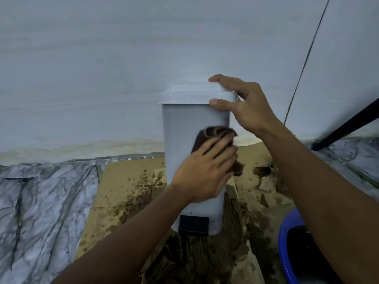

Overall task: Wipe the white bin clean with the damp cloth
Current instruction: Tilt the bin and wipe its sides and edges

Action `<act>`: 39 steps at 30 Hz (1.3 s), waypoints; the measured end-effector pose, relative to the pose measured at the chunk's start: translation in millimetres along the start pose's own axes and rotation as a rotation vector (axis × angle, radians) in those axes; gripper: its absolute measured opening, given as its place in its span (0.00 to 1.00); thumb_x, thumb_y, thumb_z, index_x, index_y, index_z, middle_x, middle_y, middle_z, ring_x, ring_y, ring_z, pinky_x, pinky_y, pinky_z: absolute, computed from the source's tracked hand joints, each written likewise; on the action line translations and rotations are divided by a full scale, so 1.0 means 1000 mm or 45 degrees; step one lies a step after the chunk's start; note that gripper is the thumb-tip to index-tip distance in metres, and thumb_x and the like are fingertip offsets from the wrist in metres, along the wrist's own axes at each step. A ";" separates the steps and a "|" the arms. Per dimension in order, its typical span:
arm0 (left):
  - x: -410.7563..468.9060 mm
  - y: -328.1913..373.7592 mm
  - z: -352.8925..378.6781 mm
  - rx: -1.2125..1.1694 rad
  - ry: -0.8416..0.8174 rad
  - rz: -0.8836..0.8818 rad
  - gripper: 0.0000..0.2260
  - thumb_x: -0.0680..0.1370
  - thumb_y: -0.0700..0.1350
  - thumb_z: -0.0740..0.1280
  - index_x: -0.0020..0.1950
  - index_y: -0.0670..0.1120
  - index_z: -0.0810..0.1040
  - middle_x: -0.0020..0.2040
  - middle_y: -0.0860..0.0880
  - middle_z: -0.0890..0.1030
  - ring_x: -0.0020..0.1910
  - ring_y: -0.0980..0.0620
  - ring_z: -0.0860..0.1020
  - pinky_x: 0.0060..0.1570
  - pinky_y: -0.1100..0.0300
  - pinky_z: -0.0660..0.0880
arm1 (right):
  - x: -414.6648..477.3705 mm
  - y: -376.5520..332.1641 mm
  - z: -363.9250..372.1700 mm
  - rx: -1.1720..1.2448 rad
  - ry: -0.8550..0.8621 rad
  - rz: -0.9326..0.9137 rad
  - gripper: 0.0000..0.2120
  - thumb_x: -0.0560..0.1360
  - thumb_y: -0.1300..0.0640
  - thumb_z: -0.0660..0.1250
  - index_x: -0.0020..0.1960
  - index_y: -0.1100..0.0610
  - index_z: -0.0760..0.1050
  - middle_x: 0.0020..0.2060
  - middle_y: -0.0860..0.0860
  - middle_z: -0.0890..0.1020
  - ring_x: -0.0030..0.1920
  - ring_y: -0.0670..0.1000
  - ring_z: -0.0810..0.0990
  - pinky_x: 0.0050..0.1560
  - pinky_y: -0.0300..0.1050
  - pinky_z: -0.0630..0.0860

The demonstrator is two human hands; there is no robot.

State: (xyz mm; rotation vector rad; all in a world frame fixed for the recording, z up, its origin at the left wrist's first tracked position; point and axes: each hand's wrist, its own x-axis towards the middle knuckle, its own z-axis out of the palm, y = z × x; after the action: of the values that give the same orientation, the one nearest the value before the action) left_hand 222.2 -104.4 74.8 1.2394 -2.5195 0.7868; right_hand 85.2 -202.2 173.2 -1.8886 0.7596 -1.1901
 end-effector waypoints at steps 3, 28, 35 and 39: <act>-0.037 0.006 0.012 0.003 -0.133 0.222 0.24 0.85 0.55 0.55 0.77 0.44 0.69 0.79 0.44 0.67 0.81 0.42 0.54 0.80 0.46 0.47 | -0.001 0.000 -0.003 0.037 0.018 0.010 0.18 0.69 0.57 0.77 0.58 0.47 0.81 0.61 0.42 0.81 0.65 0.40 0.75 0.67 0.39 0.70; -0.115 -0.032 0.034 -0.047 -0.046 0.170 0.24 0.86 0.56 0.48 0.82 0.50 0.53 0.83 0.41 0.45 0.82 0.43 0.47 0.80 0.47 0.43 | -0.002 -0.004 0.004 0.136 0.032 0.031 0.18 0.71 0.65 0.74 0.59 0.55 0.80 0.57 0.47 0.80 0.53 0.39 0.79 0.53 0.34 0.74; -0.063 -0.019 0.022 -0.414 0.376 -0.563 0.24 0.84 0.50 0.56 0.80 0.44 0.61 0.81 0.39 0.51 0.82 0.39 0.46 0.79 0.41 0.47 | 0.000 0.000 0.003 0.146 0.030 0.017 0.18 0.71 0.64 0.75 0.59 0.56 0.80 0.57 0.47 0.81 0.54 0.41 0.80 0.55 0.37 0.75; -0.102 0.014 0.046 -0.805 0.394 -0.787 0.27 0.85 0.49 0.55 0.83 0.49 0.51 0.82 0.45 0.38 0.81 0.38 0.40 0.80 0.49 0.45 | -0.001 0.002 0.002 0.145 0.030 0.012 0.17 0.71 0.64 0.74 0.59 0.56 0.80 0.56 0.47 0.80 0.54 0.41 0.79 0.53 0.36 0.74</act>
State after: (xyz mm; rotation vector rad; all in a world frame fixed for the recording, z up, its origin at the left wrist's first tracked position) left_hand 275.7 -55.5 -11.3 1.3888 -1.7536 0.0178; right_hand 86.3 -202.4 170.6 -1.7787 0.6974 -1.2258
